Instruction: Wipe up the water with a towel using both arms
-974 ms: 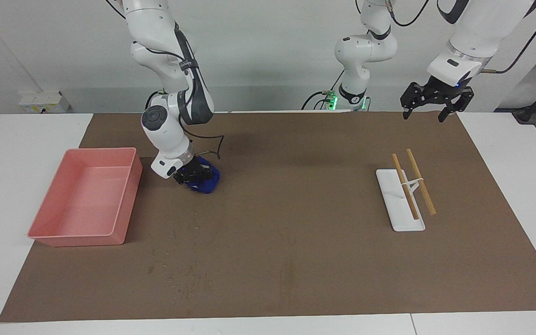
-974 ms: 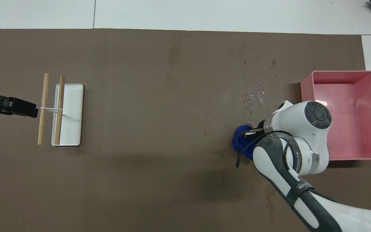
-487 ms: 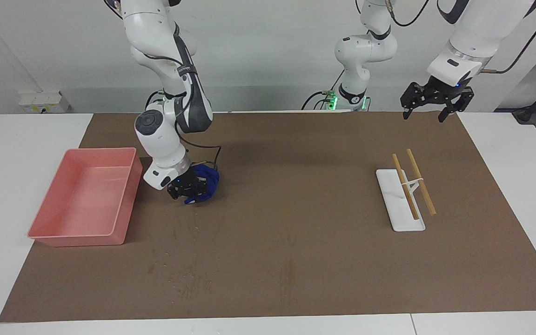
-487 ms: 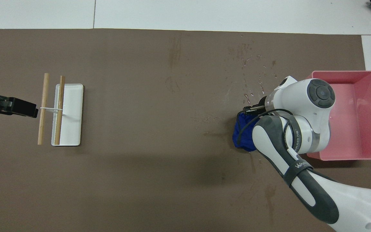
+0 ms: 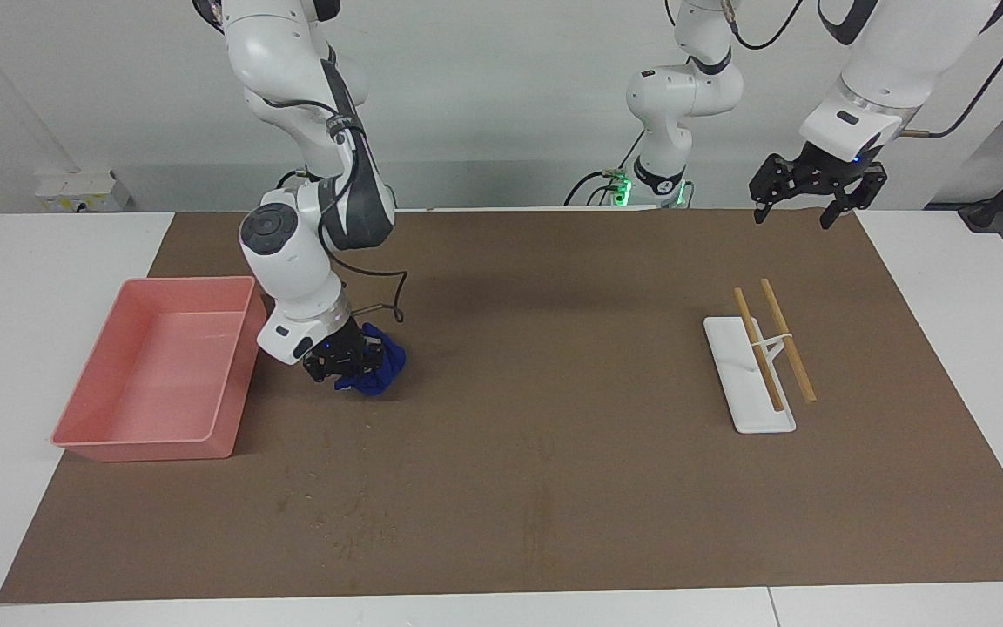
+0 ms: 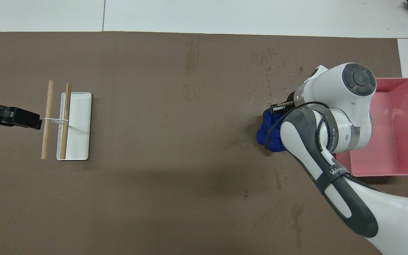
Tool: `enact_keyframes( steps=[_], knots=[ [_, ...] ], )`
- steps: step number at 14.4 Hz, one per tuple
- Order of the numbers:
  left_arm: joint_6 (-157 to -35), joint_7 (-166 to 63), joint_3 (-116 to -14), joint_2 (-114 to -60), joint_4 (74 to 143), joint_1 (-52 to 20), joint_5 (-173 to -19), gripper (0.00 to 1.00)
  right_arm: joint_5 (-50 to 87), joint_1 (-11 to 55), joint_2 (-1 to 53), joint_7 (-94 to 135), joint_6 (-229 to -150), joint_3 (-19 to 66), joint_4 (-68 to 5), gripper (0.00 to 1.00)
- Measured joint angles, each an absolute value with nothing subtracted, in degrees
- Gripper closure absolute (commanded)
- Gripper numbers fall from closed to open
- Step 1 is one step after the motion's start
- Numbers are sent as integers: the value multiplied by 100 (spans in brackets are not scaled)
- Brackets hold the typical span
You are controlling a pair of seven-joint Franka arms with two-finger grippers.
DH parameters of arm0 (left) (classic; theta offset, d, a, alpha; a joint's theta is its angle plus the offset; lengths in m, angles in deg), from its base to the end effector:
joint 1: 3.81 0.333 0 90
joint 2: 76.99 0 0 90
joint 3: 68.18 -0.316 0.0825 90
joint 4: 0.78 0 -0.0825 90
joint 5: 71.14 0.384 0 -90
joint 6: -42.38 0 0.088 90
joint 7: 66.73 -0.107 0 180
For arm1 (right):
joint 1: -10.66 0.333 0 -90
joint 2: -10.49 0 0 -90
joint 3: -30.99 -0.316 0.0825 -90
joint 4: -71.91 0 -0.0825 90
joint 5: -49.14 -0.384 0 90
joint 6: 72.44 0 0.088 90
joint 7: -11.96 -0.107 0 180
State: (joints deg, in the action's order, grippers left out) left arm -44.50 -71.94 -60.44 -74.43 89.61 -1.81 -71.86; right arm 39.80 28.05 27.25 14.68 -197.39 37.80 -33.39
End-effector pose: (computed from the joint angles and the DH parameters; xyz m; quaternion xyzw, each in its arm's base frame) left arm 0.5322 -0.0567 0.6407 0.9954 -0.0956 -0.0085 0.0032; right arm 0.6200 0.1267 0.3769 -0.9956 -0.0739 -0.0232 0.0527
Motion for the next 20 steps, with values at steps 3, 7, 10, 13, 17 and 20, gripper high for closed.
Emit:
enact_keyframes(
  steps=[3,7,10,13,17,20],
  knots=[
    [-4450,-7194,-6044,-7443,8961,-181,-7186,0,3998,2738,2785,1469,-19308,3783,-2897,100],
    [-4450,-7194,-6044,-7443,8961,-181,-7186,0,4371,2707,2794,1469,-19100,3782,-2573,100],
    [-4450,-7194,-6044,-7443,8961,-181,-7186,0,4394,2706,2798,1469,-18790,3782,-2290,100],
    [-4450,-7194,-6044,-7443,8961,-181,-7186,0,4425,2698,2797,1469,-18433,3782,-1960,100],
    [-4450,-7194,-6045,-7443,8961,-181,-7186,0,4617,2672,2793,1531,-17899,3784,-1491,100],
    [-4450,-7194,-6045,-7443,8961,-181,-7186,0,4625,2641,2774,1631,-17555,3795,-1201,100]
  ],
)
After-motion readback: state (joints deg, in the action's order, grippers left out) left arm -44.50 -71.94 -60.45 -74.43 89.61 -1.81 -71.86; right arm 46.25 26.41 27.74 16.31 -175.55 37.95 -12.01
